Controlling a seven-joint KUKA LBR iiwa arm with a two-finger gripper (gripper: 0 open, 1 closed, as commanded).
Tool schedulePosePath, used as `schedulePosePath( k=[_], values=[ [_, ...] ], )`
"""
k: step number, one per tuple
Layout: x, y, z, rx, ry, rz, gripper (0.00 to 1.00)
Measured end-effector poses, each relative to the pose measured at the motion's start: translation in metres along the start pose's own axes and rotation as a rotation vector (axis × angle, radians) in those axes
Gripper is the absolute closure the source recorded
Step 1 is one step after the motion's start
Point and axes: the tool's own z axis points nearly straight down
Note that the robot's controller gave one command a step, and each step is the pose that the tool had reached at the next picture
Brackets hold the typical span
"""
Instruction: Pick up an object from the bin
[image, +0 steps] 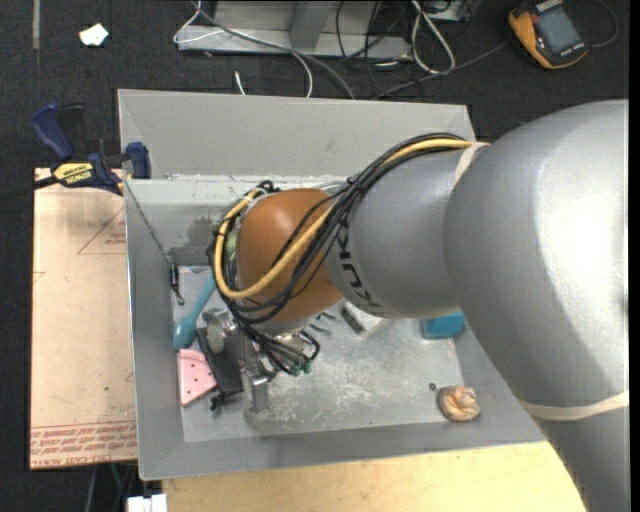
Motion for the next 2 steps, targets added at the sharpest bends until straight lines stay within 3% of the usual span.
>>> schedulePosePath(
  k=[1,2],
  values=[
    [0.0104,-0.0032,0.0167,0.002,-0.006,-0.212,0.0],
    [0.005,-0.0049,0.0135,0.001,-0.006,-0.179,0.0]
  ],
)
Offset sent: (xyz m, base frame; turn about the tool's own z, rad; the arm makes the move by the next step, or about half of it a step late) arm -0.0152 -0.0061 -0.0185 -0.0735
